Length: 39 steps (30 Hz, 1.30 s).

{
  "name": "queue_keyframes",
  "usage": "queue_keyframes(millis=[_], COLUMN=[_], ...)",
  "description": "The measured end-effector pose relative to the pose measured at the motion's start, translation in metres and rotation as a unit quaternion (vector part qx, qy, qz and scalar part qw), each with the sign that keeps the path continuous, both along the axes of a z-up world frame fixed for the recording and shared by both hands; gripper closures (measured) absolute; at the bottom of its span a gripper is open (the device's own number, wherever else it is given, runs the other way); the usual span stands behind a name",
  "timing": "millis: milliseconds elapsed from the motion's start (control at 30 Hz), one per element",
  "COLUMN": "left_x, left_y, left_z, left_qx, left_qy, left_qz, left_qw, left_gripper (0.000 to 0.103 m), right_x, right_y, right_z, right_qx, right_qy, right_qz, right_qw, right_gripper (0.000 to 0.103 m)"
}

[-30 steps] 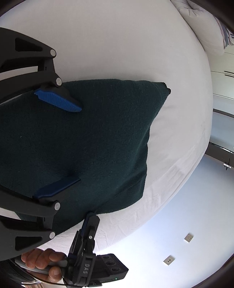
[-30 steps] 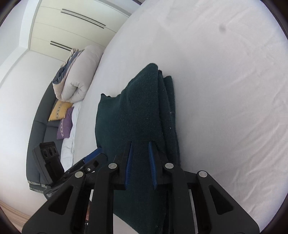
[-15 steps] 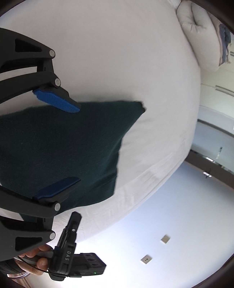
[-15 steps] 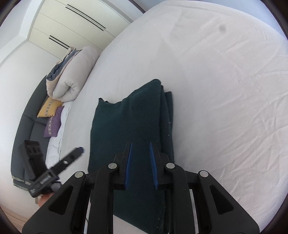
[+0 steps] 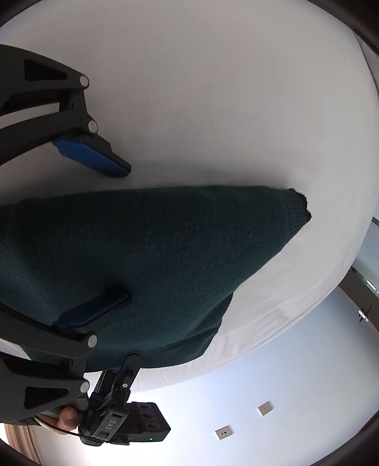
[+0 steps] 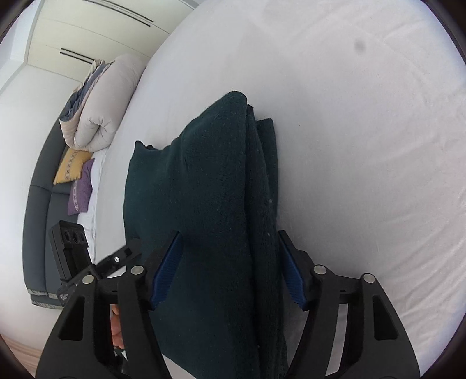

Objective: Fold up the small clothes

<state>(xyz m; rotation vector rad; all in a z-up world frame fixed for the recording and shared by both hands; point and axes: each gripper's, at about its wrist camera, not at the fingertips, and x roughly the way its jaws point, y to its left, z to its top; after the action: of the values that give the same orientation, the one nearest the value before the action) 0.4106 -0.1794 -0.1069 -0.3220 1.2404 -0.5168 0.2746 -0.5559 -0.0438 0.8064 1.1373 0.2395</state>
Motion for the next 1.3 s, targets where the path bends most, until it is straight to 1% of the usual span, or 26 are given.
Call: queue_keyframes(millis=[33, 67, 133, 233, 333, 400, 433, 467, 533, 600, 767, 867, 967, 1067, 1167, 1233, 1300], left_x=[0.001, 0.001, 0.001, -0.003, -0.009, -0.013, -0.015, -0.020, -0.031, -0.050, -0.105, -0.149, -0.196, -0.237, -0.273, -0.283, -0.283], left_y=[-0.003, -0.006, -0.010, -0.018, -0.027, -0.029, -0.028, -0.028, -0.026, -0.021, 0.016, 0.040, 0.063, 0.084, 0.102, 0.110, 0.121], left_z=[-0.001, -0.001, 0.000, 0.003, 0.010, 0.014, 0.018, 0.024, 0.039, 0.057, 0.106, 0.131, 0.144, 0.143, 0.131, 0.114, 0.091], left_qx=[0.002, 0.007, 0.019, 0.048, 0.082, 0.092, 0.097, 0.102, 0.114, 0.122, 0.105, 0.109, 0.119, 0.125, 0.134, 0.138, 0.138], left_qy=[0.003, 0.005, 0.008, -0.004, -0.021, -0.024, -0.027, -0.033, -0.052, -0.074, -0.109, -0.125, -0.133, -0.127, -0.117, -0.101, -0.077], left_qz=[-0.003, -0.004, -0.003, -0.011, -0.019, -0.019, -0.019, -0.019, -0.023, -0.023, -0.015, -0.023, -0.029, -0.032, -0.029, -0.024, -0.012], left_qw=[1.0000, 1.0000, 0.9998, 0.9988, 0.9962, 0.9953, 0.9947, 0.9941, 0.9919, 0.9896, 0.9883, 0.9858, 0.9835, 0.9834, 0.9836, 0.9850, 0.9873], left_gripper=[0.033, 0.035, 0.039, 0.044, 0.050, 0.054, 0.058, 0.062, 0.064, 0.064, 0.065, 0.064, 0.064, 0.064, 0.063, 0.063, 0.063], right_x=[0.003, 0.006, 0.011, 0.016, 0.022, 0.024, 0.024, 0.022, 0.015, 0.003, -0.045, -0.084, -0.126, -0.164, -0.197, -0.207, -0.209], right_y=[0.000, 0.001, 0.006, 0.014, 0.034, 0.045, 0.051, 0.059, 0.079, 0.093, 0.118, 0.139, 0.163, 0.189, 0.209, 0.218, 0.226], right_z=[-0.003, -0.006, -0.008, -0.007, -0.002, 0.003, 0.008, 0.015, 0.033, 0.052, 0.100, 0.125, 0.140, 0.142, 0.134, 0.121, 0.096], right_qx=[0.008, 0.008, -0.010, -0.042, -0.099, -0.132, -0.152, -0.180, -0.236, -0.256, -0.242, -0.234, -0.225, -0.226, -0.216, -0.208, -0.195], right_qy=[0.005, 0.010, 0.017, 0.023, 0.026, 0.025, 0.022, 0.015, -0.005, -0.024, -0.067, -0.089, -0.097, -0.099, -0.094, -0.086, -0.067], right_qz=[-0.003, -0.004, 0.006, 0.022, 0.038, 0.045, 0.048, 0.052, 0.063, 0.067, 0.066, 0.082, 0.104, 0.124, 0.138, 0.143, 0.143], right_qw=[1.000, 1.000, 1.000, 0.999, 0.994, 0.990, 0.987, 0.982, 0.970, 0.964, 0.966, 0.965, 0.964, 0.961, 0.962, 0.964, 0.968], right_gripper=[0.050, 0.053, 0.064, 0.071, 0.075, 0.078, 0.080, 0.081, 0.083, 0.083, 0.083, 0.083, 0.083, 0.083, 0.083, 0.083, 0.083])
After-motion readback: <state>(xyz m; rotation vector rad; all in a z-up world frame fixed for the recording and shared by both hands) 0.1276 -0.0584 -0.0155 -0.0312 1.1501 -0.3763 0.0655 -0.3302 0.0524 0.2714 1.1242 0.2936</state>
